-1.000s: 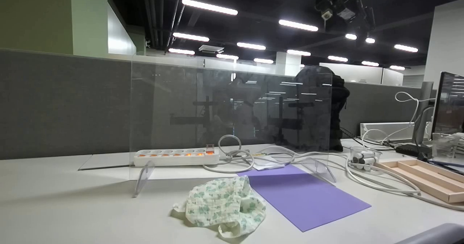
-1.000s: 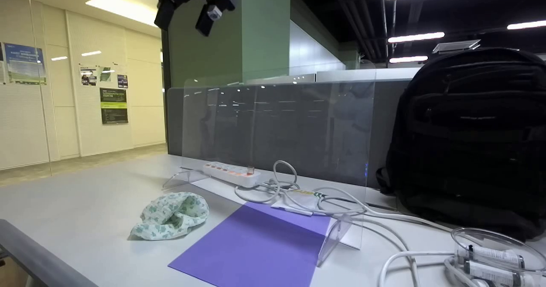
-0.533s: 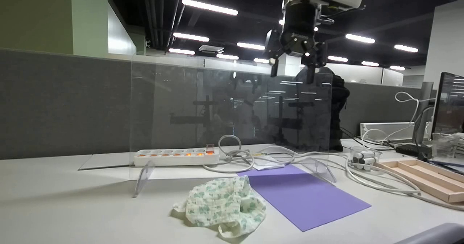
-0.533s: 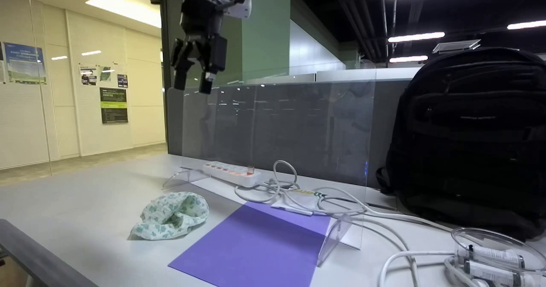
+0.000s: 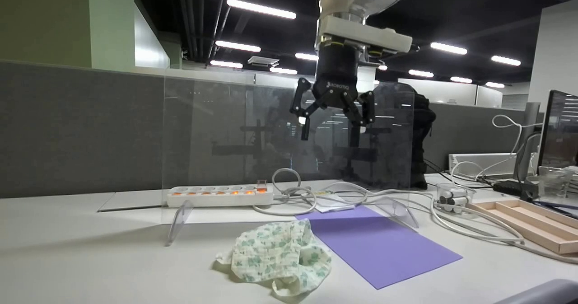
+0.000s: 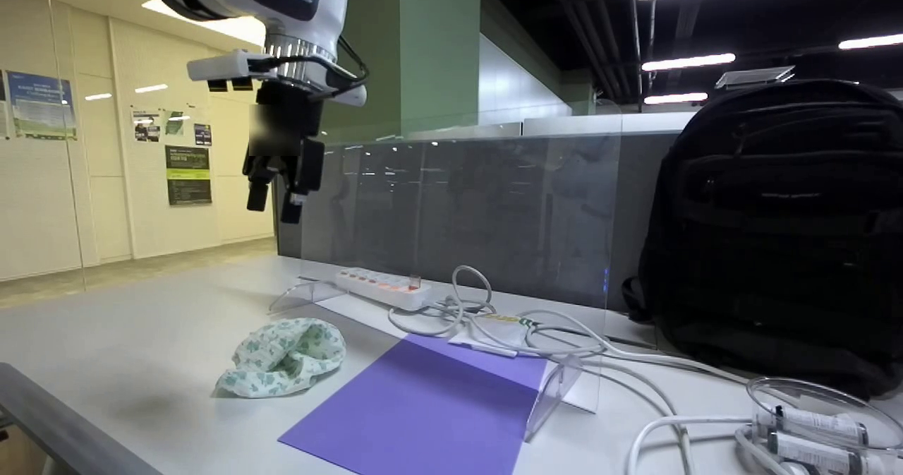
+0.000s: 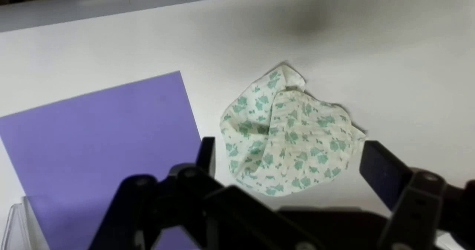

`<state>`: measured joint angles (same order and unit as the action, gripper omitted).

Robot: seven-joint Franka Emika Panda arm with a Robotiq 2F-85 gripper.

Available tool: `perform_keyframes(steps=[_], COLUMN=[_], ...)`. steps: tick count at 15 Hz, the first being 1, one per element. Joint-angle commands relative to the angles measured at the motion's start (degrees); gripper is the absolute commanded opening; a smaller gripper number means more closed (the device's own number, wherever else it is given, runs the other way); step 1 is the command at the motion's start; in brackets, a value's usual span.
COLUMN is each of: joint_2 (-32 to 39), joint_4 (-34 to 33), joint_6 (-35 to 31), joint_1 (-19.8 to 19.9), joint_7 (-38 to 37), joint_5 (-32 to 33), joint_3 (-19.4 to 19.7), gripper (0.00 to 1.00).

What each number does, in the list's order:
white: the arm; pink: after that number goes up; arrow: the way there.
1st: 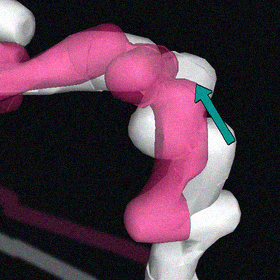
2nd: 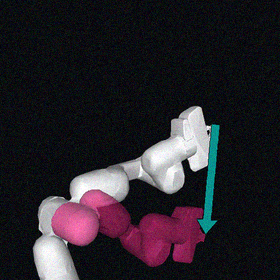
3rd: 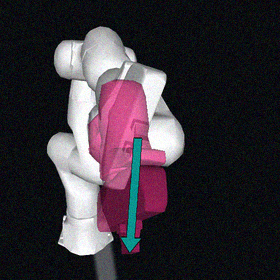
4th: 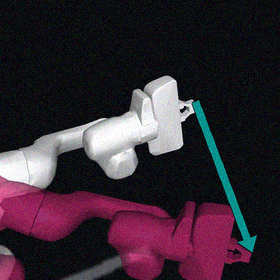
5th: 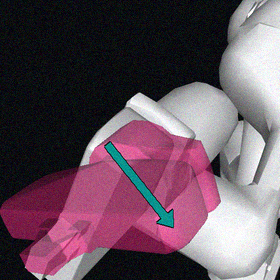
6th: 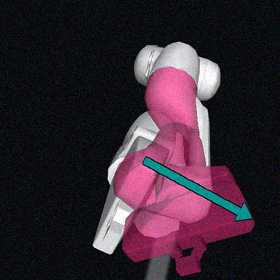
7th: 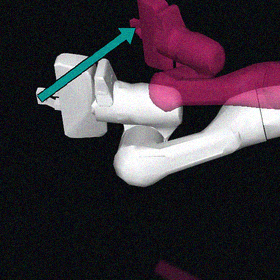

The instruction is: Pick the cloth and hang it on the object

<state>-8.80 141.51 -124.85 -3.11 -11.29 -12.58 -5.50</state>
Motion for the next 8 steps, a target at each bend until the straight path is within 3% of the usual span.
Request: perform_keyframes(steps=[1,4,8], joint_2=[0.9,1.1,2.5], joint_4=[-0.2,-0.2,2.3], joint_6=[0.2,-0.3,-9.2], joint_1=[-0.2,-0.1,-1.3], joint_7=[-0.1,-1.7,-3.9], joint_5=[0.0,2.4,10.2], joint_3=[0.5,0.3,-2.2], gripper=[1.0,1.0,1.0])
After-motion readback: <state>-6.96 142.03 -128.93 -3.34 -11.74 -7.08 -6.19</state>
